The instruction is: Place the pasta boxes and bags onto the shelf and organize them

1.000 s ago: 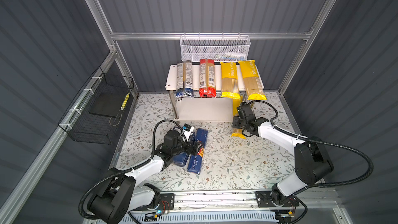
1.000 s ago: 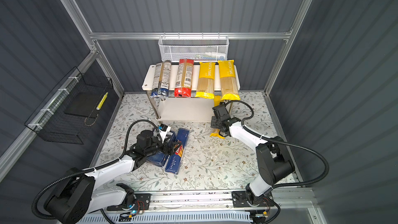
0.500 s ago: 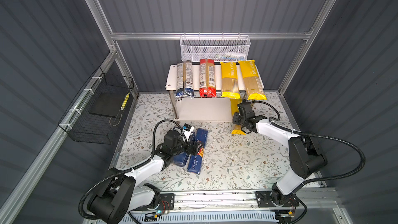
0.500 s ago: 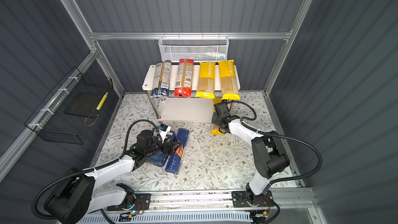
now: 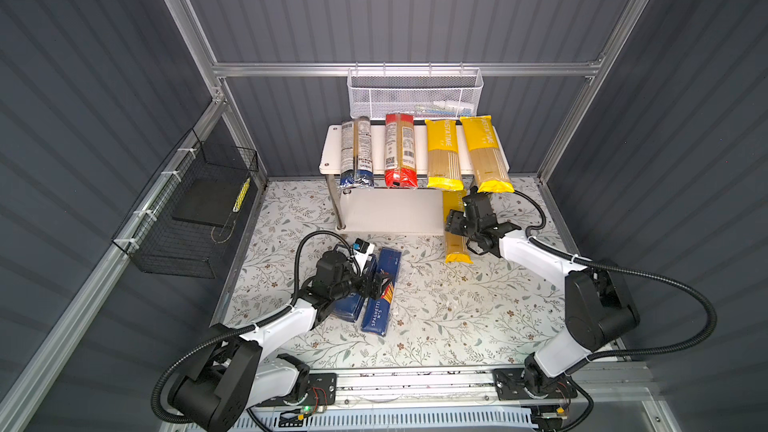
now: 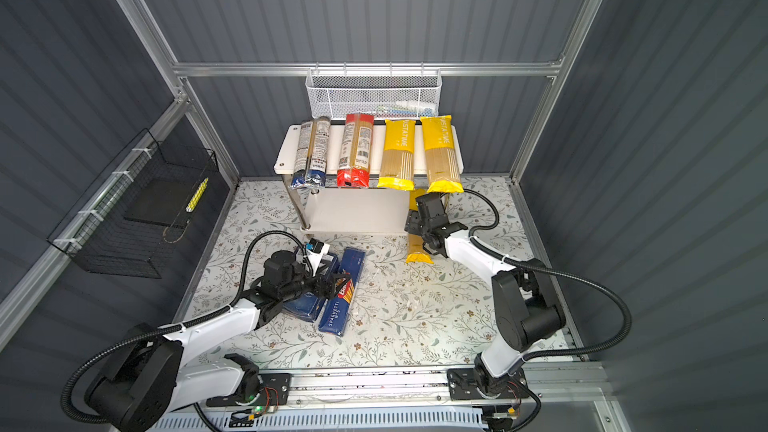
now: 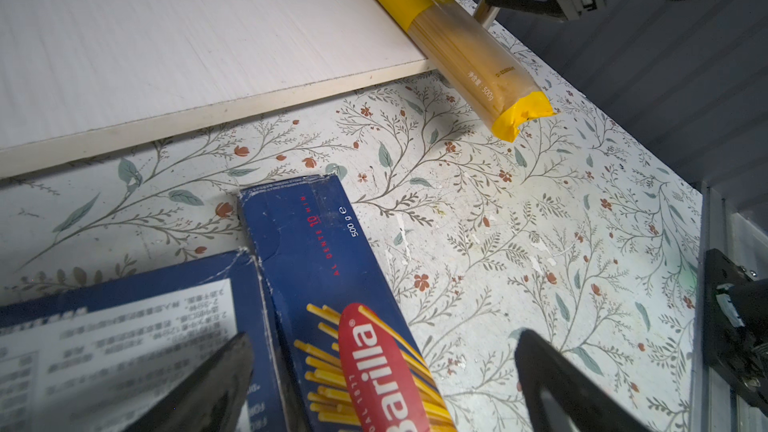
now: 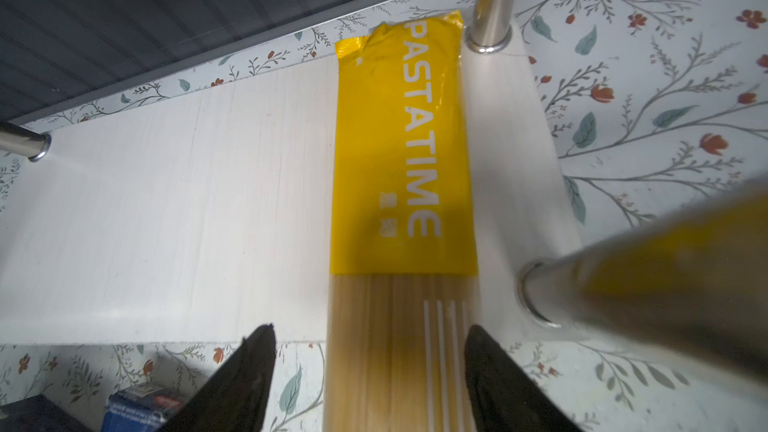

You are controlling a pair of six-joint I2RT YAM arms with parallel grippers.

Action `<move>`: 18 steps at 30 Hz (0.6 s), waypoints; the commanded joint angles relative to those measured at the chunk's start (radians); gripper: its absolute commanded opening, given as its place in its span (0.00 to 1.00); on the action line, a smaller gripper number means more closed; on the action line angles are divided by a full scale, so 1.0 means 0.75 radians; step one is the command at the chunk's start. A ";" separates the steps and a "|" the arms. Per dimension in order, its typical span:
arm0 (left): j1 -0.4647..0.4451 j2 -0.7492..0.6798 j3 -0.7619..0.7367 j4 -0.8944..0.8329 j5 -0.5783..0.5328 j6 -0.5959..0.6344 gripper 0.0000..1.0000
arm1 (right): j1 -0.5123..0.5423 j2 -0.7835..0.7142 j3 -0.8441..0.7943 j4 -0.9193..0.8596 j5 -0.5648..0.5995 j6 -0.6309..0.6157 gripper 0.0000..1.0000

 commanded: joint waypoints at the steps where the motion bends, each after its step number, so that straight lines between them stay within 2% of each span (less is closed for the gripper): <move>1: -0.007 -0.017 0.029 -0.013 -0.014 0.038 0.99 | 0.012 -0.135 -0.079 -0.060 -0.047 0.021 0.77; 6: -0.008 -0.016 0.033 -0.021 -0.020 0.040 0.99 | 0.092 -0.372 -0.216 -0.157 -0.047 0.026 0.79; 11: -0.008 -0.023 0.028 -0.013 -0.029 0.039 0.99 | 0.114 -0.556 -0.363 -0.150 -0.251 0.081 0.79; 18: -0.008 -0.009 0.032 -0.017 -0.027 0.039 0.99 | 0.158 -0.605 -0.497 -0.130 -0.334 0.128 0.80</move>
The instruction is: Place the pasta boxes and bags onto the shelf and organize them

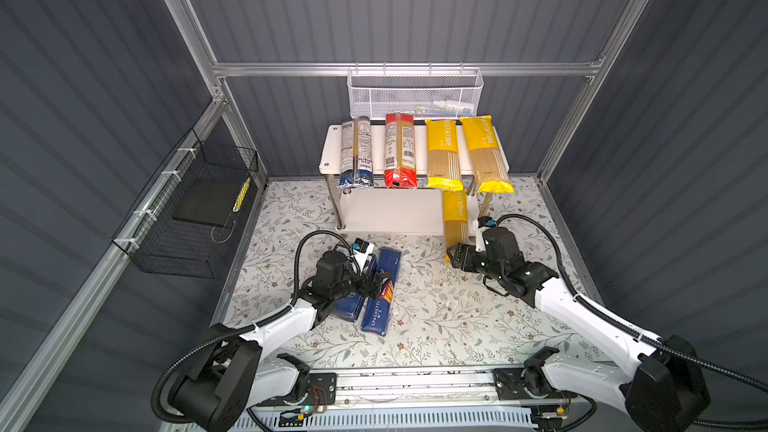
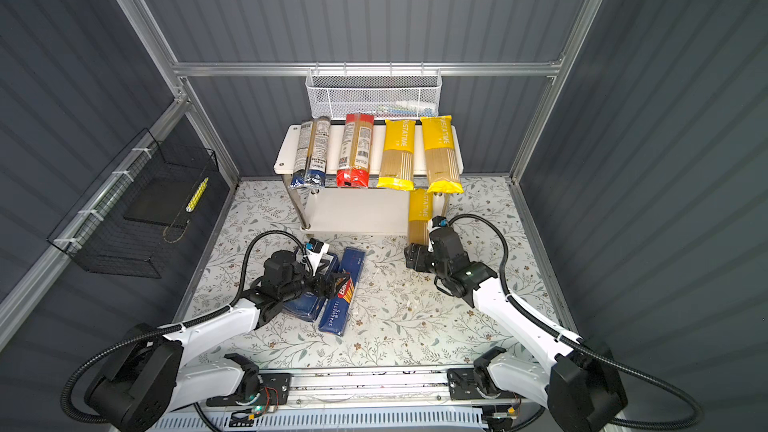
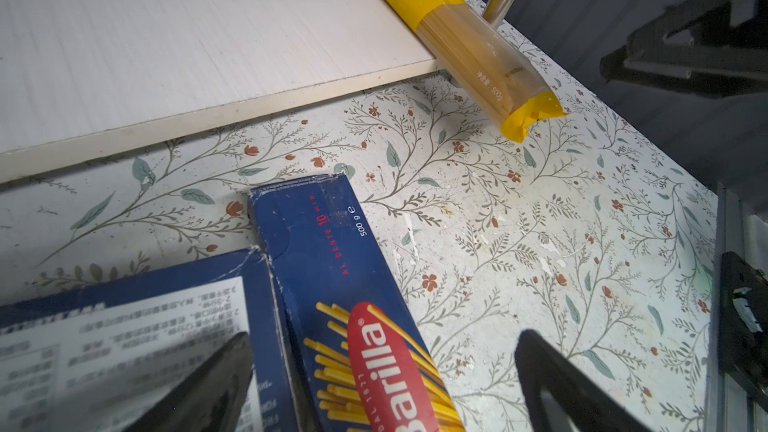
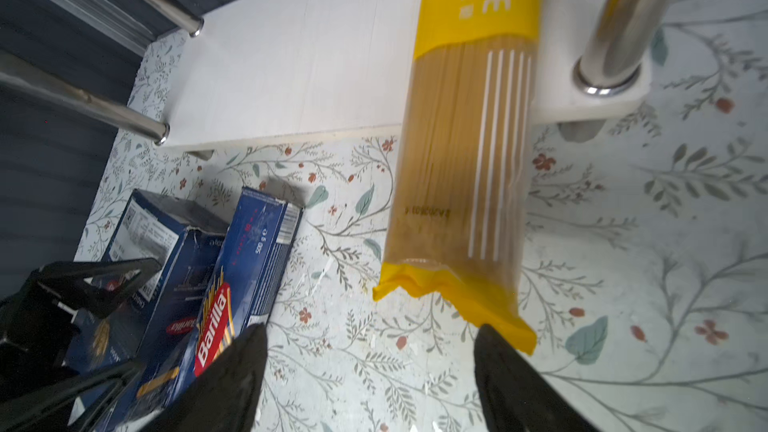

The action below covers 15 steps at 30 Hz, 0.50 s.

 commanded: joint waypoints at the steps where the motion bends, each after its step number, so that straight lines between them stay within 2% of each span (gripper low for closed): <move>1: -0.008 -0.007 0.036 -0.012 -0.002 0.029 0.99 | 0.019 0.003 -0.050 0.014 -0.082 0.034 0.80; 15: -0.008 -0.013 0.035 -0.018 -0.004 0.029 0.99 | 0.040 0.158 -0.093 0.244 -0.118 0.020 0.82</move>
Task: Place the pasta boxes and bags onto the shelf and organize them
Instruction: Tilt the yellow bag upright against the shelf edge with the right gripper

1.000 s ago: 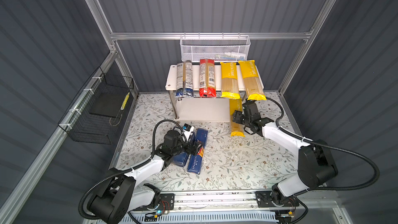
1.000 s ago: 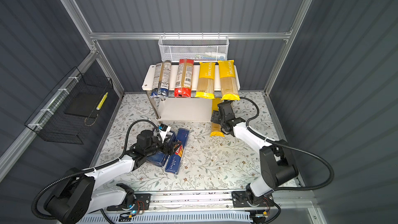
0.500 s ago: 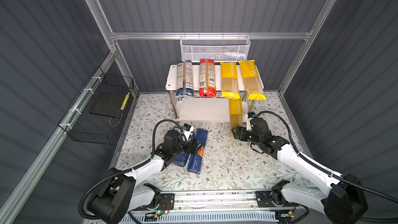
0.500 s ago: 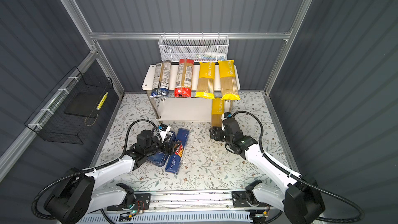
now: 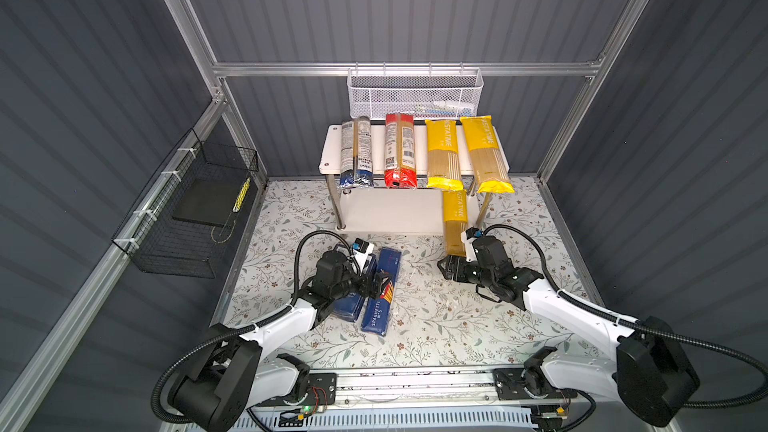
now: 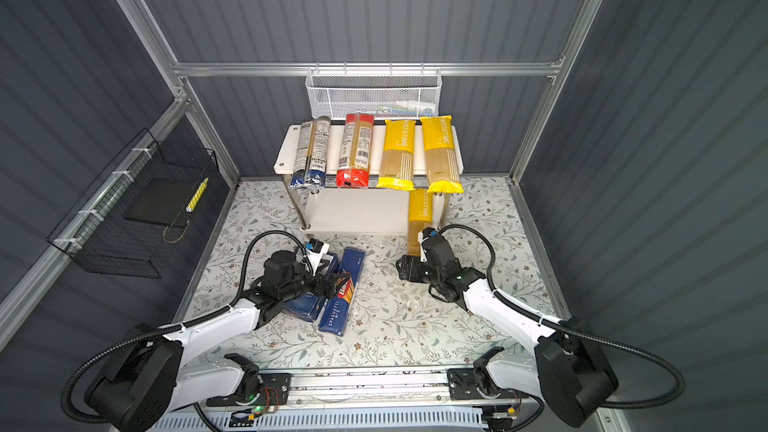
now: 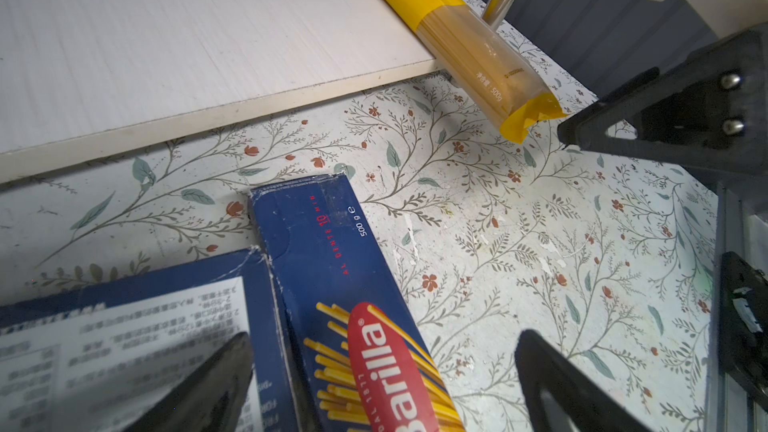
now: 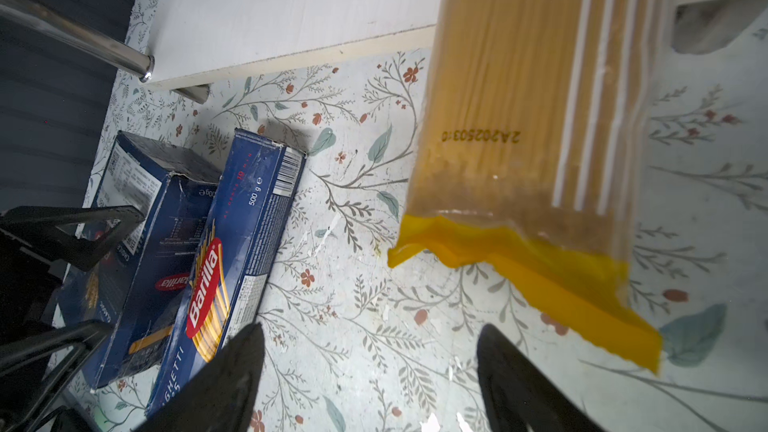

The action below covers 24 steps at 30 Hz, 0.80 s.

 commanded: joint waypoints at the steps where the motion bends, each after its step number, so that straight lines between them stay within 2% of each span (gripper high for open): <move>1: -0.008 -0.015 0.032 -0.017 -0.005 0.029 0.99 | 0.004 0.041 0.004 0.074 -0.019 -0.004 0.82; 24: -0.008 -0.018 0.033 -0.021 -0.003 0.028 0.99 | -0.022 0.200 0.099 0.168 0.026 -0.023 0.86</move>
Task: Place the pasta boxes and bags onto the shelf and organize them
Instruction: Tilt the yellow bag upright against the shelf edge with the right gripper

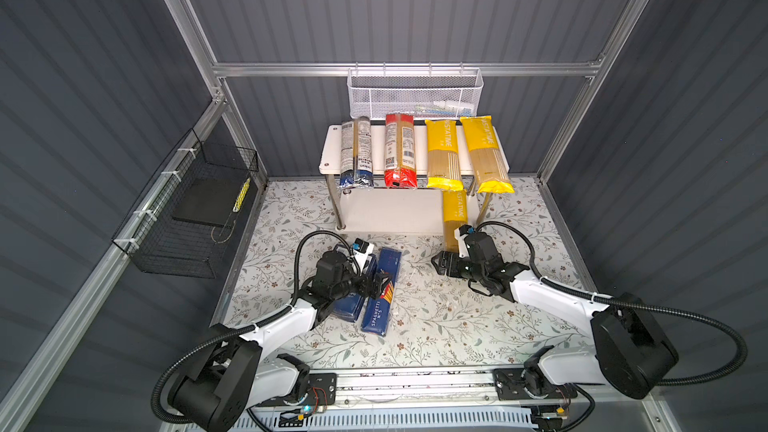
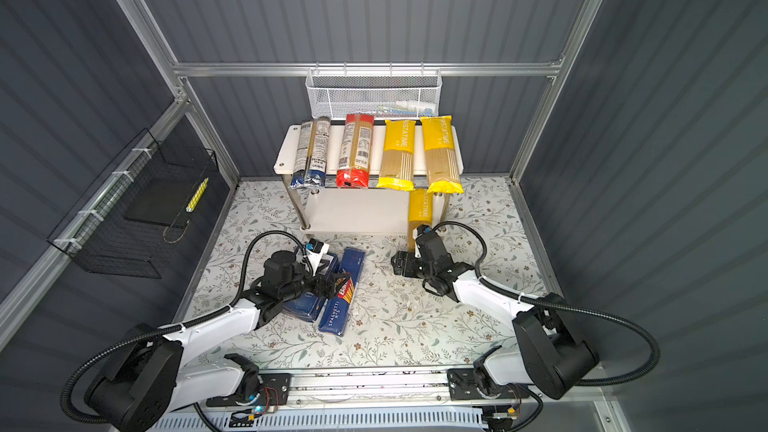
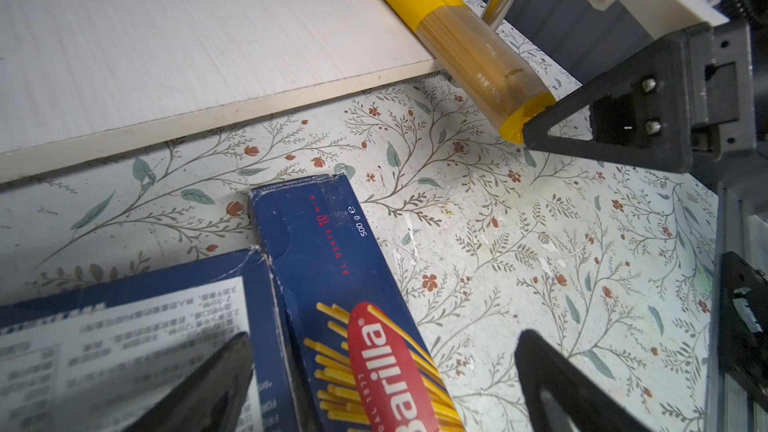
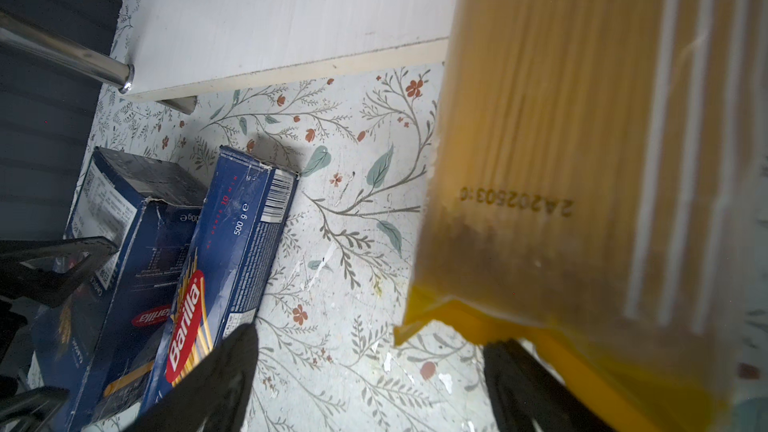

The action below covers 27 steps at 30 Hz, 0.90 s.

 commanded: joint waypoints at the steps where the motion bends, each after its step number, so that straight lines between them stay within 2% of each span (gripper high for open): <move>1: -0.008 -0.019 0.033 -0.020 -0.005 0.029 0.99 | -0.017 0.022 0.064 0.037 0.033 -0.025 0.86; 22: -0.008 -0.035 0.029 -0.026 -0.004 0.030 0.99 | -0.121 0.125 0.218 -0.002 0.038 -0.091 0.88; 27: -0.008 -0.049 0.027 -0.038 -0.063 0.031 0.99 | -0.121 0.132 0.262 -0.061 0.008 -0.106 0.89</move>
